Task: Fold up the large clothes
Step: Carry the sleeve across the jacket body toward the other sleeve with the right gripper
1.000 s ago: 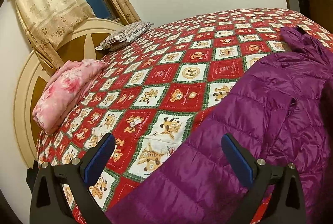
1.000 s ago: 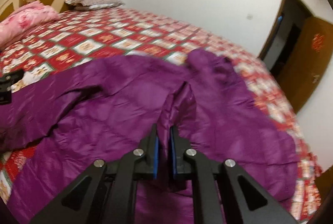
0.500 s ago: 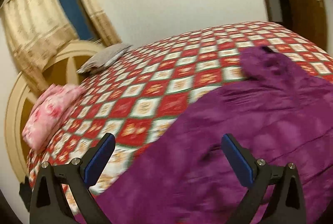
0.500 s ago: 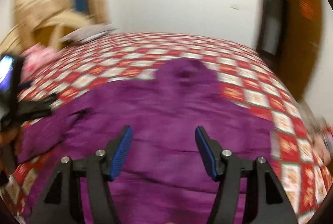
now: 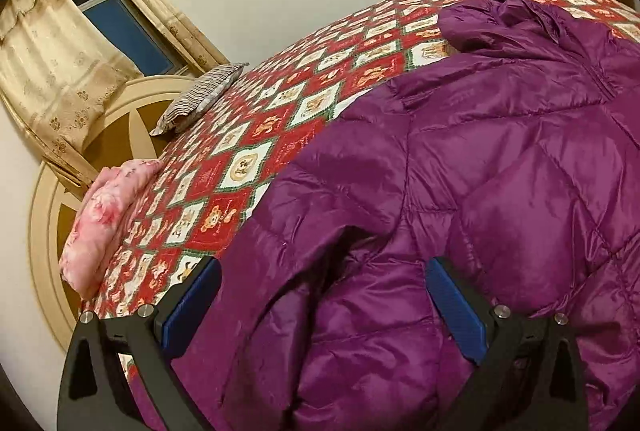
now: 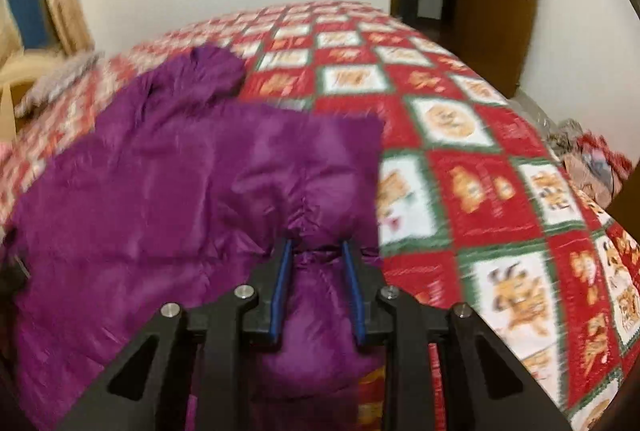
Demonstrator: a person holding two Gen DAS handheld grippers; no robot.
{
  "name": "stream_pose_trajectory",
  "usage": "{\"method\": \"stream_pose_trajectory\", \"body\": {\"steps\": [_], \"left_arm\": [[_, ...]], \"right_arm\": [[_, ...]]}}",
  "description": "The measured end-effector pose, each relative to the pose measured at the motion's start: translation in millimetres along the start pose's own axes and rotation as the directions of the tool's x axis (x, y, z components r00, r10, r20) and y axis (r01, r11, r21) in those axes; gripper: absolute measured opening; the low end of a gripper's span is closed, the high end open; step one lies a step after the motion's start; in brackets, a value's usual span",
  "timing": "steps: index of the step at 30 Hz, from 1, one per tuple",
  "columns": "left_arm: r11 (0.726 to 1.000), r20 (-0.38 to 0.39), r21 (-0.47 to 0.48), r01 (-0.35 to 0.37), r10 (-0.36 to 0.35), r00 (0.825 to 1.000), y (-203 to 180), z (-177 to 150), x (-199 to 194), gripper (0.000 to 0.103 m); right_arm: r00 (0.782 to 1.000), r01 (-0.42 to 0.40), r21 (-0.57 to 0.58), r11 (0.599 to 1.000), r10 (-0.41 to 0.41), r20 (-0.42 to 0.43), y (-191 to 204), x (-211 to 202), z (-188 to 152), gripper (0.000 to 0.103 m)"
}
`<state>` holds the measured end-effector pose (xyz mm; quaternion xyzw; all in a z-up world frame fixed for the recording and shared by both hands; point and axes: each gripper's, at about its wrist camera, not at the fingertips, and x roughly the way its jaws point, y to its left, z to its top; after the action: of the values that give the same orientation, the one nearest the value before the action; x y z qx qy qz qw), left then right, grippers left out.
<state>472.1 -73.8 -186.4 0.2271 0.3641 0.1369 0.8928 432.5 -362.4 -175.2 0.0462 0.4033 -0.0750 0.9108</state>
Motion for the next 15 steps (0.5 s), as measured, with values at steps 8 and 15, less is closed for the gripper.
{"method": "stream_pose_trajectory", "body": {"steps": [8, 15], "left_arm": [[0.990, 0.099, -0.106, 0.093, -0.082, 0.992, 28, 21, -35, 0.102], [0.991, 0.085, -0.060, 0.122, -0.116, 0.990, -3, 44, -26, 0.102]], "right_arm": [[0.999, -0.009, 0.037, 0.999, 0.007, 0.048, -14, -26, 9, 0.029], [0.994, 0.010, 0.077, 0.997, -0.018, 0.110, 0, -23, 51, 0.029]]}}
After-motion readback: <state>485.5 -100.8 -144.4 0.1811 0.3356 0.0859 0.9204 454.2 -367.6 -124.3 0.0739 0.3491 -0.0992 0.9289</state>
